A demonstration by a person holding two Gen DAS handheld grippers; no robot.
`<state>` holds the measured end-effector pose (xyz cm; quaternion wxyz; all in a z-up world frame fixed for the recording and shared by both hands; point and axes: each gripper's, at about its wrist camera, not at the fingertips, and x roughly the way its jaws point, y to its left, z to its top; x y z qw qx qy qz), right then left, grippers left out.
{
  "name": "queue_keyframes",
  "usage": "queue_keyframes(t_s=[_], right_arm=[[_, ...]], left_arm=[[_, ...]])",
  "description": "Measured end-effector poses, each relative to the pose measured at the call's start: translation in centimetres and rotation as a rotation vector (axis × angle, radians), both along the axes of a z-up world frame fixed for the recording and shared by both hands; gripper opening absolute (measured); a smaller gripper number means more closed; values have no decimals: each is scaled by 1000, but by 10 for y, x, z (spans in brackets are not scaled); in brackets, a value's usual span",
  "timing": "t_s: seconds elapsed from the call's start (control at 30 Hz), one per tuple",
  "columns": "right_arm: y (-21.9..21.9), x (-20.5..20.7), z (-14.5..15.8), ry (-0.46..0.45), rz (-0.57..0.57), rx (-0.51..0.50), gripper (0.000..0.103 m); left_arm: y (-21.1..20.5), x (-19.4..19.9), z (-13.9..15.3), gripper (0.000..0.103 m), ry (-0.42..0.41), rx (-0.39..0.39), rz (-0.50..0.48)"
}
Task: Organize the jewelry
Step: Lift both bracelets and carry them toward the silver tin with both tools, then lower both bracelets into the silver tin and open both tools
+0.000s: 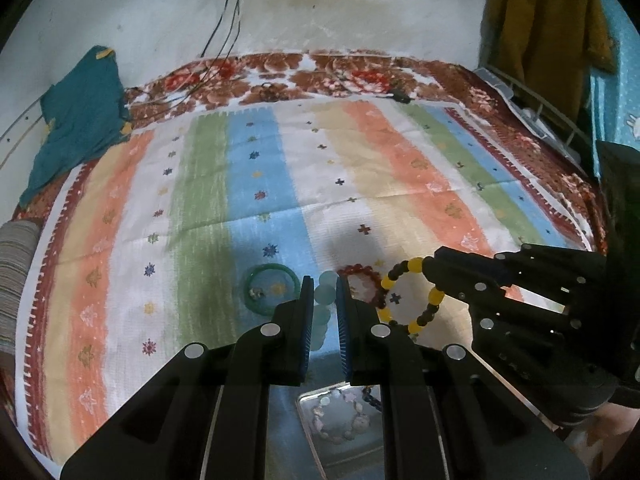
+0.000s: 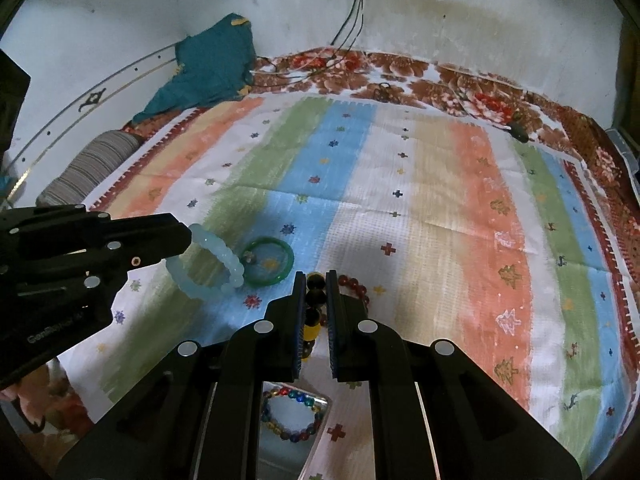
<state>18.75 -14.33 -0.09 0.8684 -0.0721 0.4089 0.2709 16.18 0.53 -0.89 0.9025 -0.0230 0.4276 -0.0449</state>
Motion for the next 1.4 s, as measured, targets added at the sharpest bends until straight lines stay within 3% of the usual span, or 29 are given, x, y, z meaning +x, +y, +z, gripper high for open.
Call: queue_keyframes(t_s=[0.57, 1.17, 1.2, 1.23, 1.27, 1.3, 1.4], right_arm=[[-19, -47, 9, -32, 29, 25, 11], [-22, -71, 3, -16, 47, 9, 11], [-22, -69, 2, -16, 37, -5, 11], [-23, -68, 1, -20, 27, -14, 12], [-26, -66, 1, -22, 8, -23, 19], [-28, -64, 0, -21, -3, -26, 29], [-34, -59, 0, -16, -27, -18, 34]], left_arm=[[1, -48, 18, 11, -47, -57, 9], [-11, -76, 8, 12, -25, -59, 6], [-10, -76, 9, 16, -27, -60, 21], [-7, -75, 9, 30, -28, -62, 38], [-4, -76, 10, 34, -32, -65, 51], [-1, -75, 10, 38, -35, -67, 65], [8, -74, 9, 43, -28, -63, 101]])
